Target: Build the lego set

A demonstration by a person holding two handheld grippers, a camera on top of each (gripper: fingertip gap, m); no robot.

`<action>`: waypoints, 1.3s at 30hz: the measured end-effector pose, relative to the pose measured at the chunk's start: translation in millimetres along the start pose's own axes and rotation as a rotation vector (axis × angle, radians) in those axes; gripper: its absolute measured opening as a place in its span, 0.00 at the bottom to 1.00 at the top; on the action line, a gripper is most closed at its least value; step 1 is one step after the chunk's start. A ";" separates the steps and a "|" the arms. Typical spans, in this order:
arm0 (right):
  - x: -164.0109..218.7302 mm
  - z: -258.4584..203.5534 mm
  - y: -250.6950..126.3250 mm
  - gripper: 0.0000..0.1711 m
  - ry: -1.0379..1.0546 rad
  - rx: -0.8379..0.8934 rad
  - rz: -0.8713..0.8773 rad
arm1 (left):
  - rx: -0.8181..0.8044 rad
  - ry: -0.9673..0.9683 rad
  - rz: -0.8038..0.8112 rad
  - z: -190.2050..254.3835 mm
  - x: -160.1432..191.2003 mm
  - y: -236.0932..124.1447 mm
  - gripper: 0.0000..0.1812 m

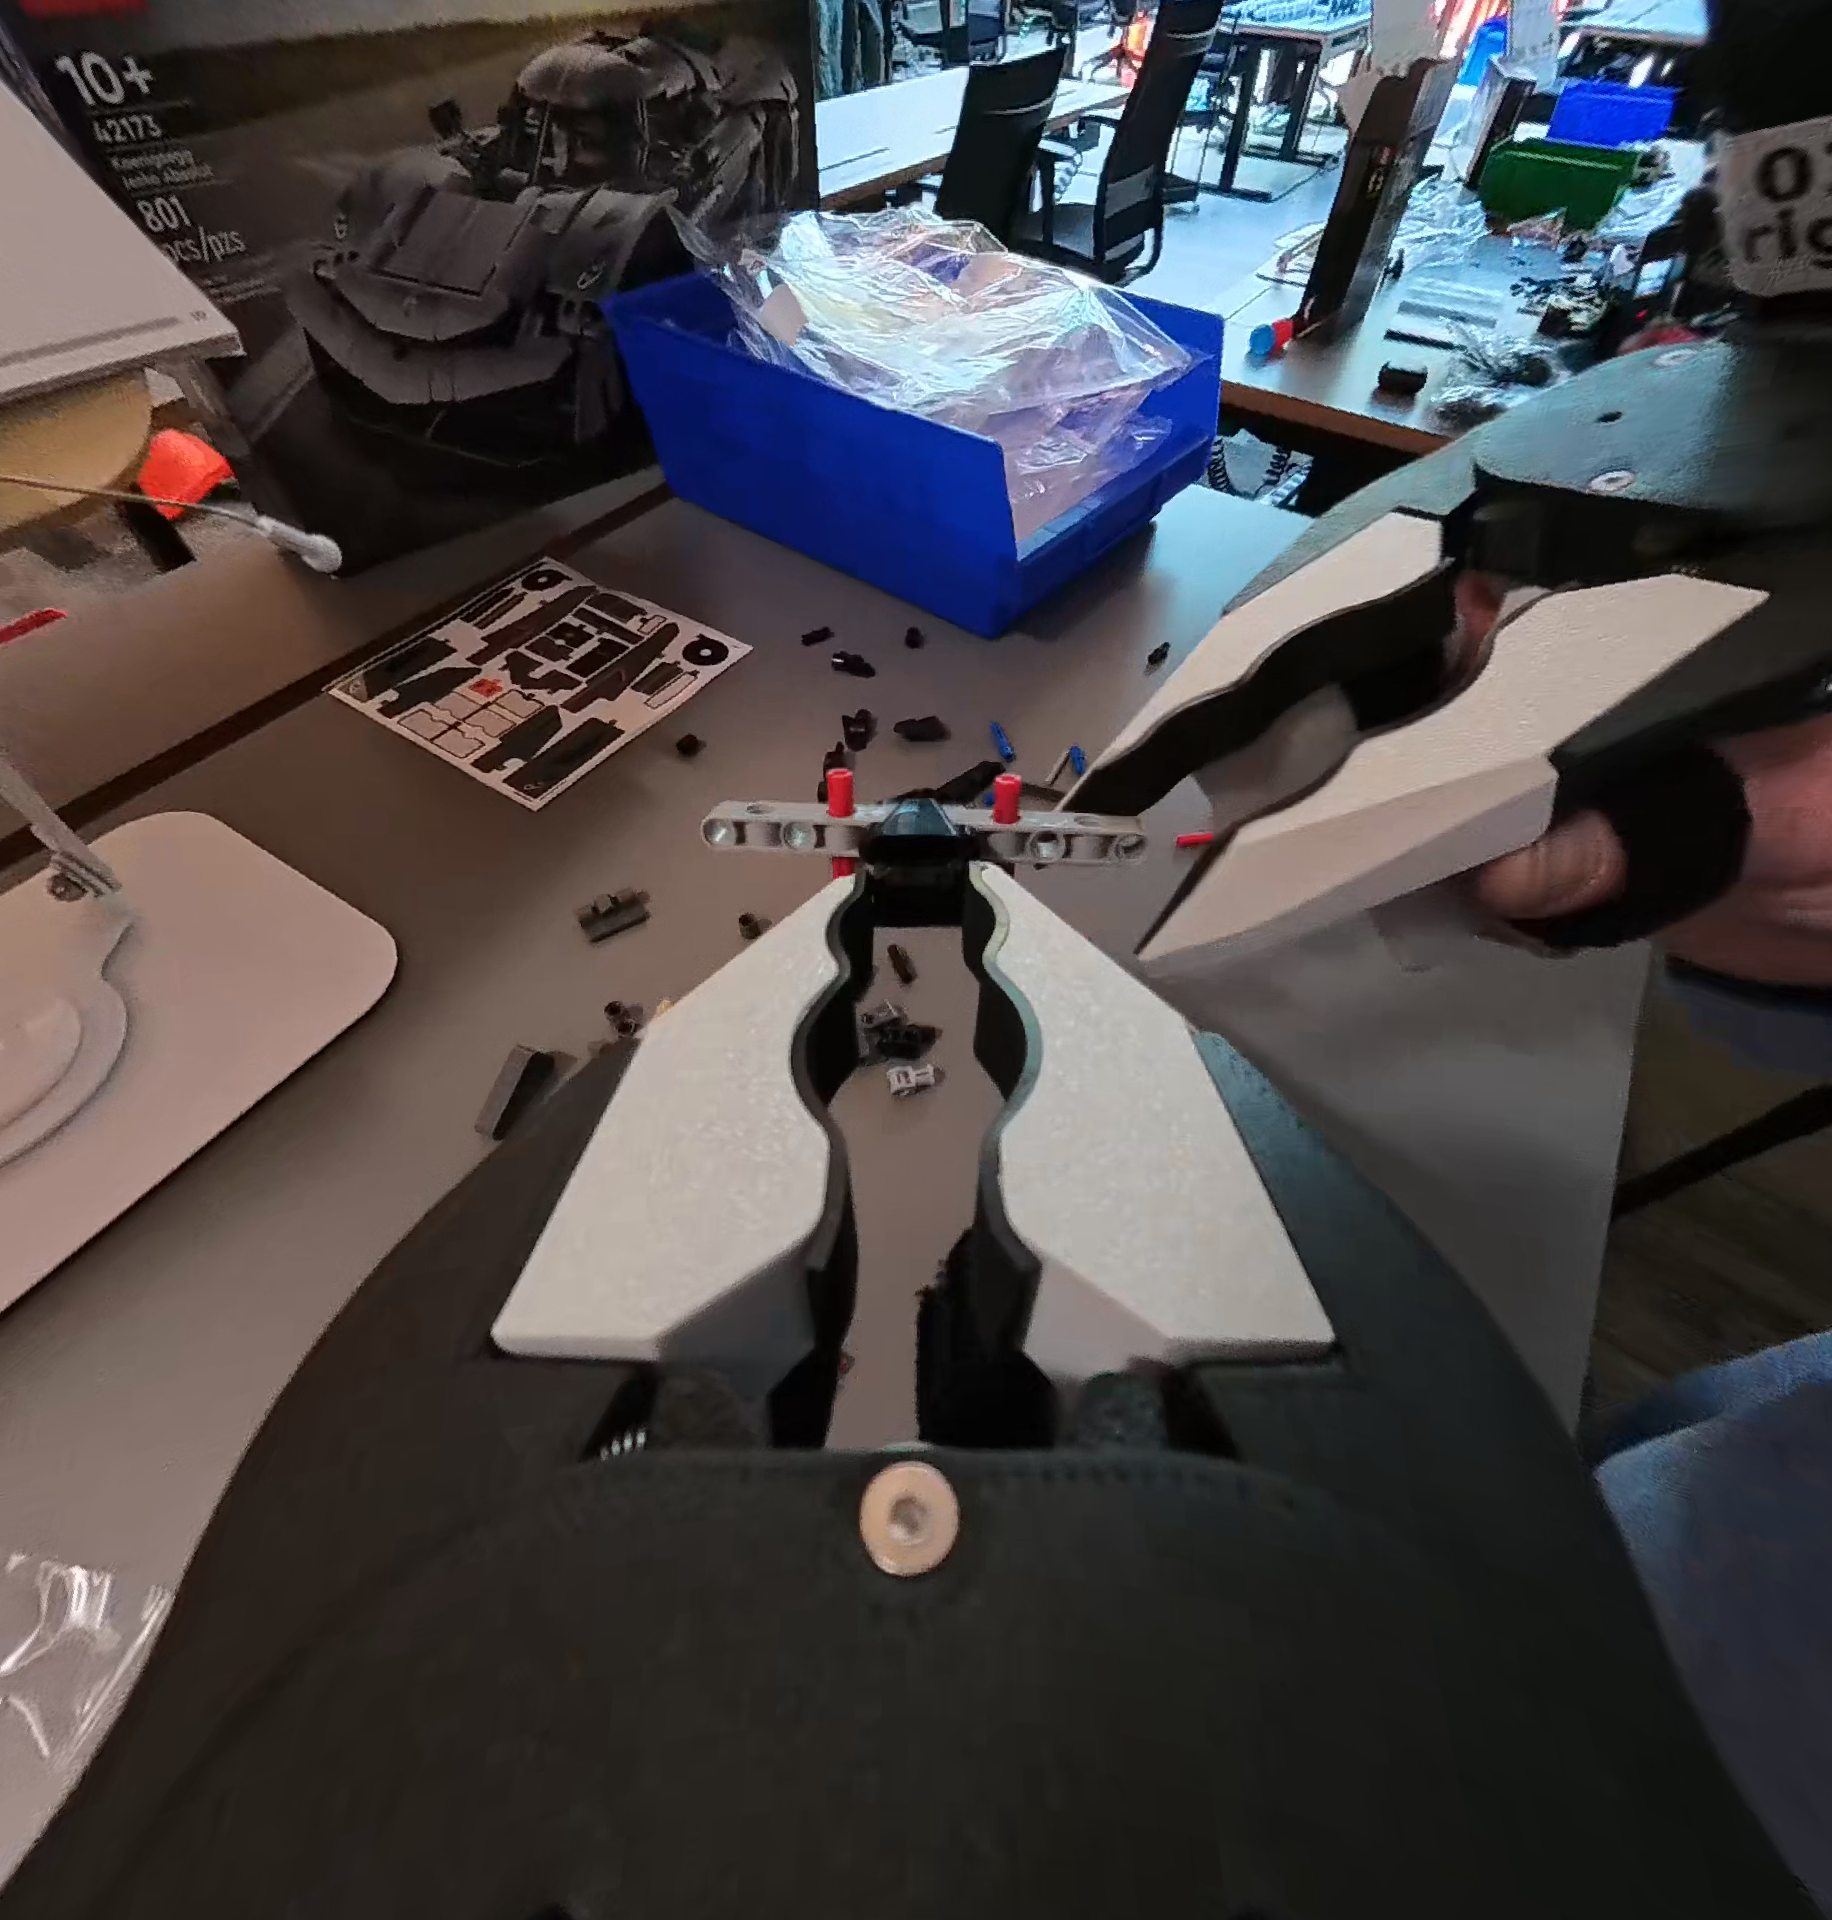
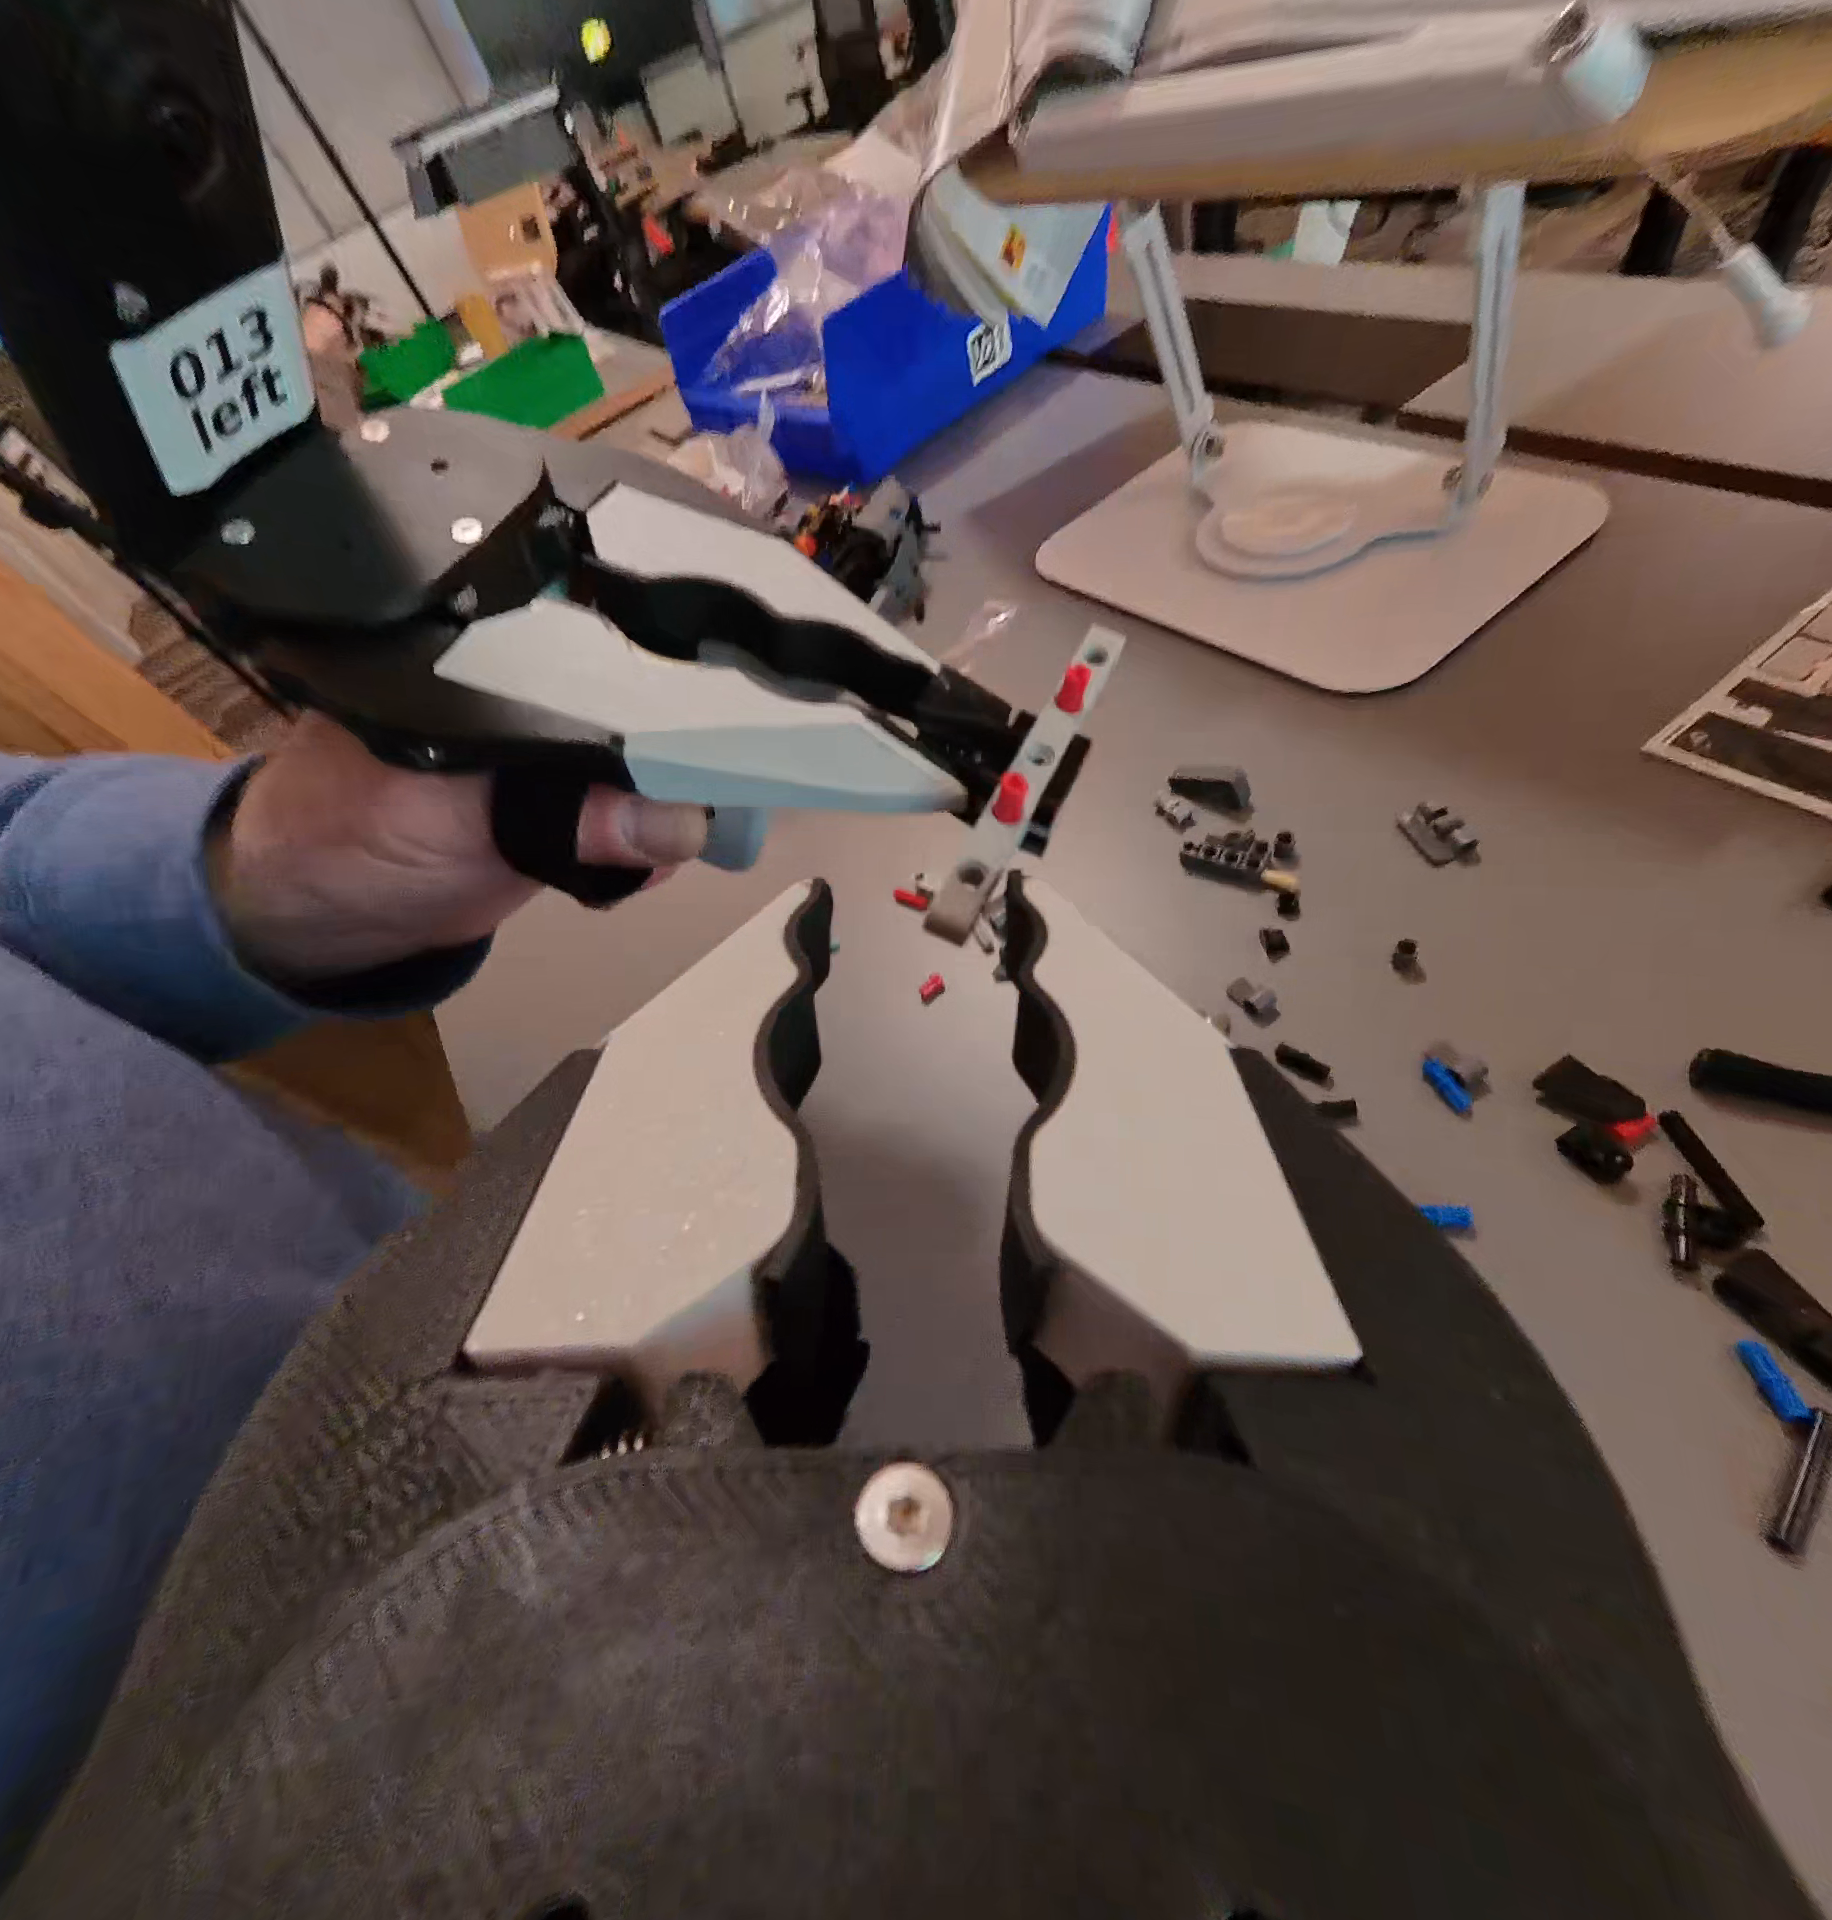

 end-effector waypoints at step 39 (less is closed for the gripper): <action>11.9 18.2 -17.9 0.03 0.134 -0.277 -0.008 | 0.033 0.088 0.064 -19.6 -8.0 -35.7 0.17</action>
Point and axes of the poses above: each gripper's, where its closed fingertips meet, y out along the fingers, x out of its underside, z = x × y across the jaws, the point moved 2 cm from there along -y, back along the fingers, and after that the axes turned 5 degrees about -y, right-handed, at the moved point
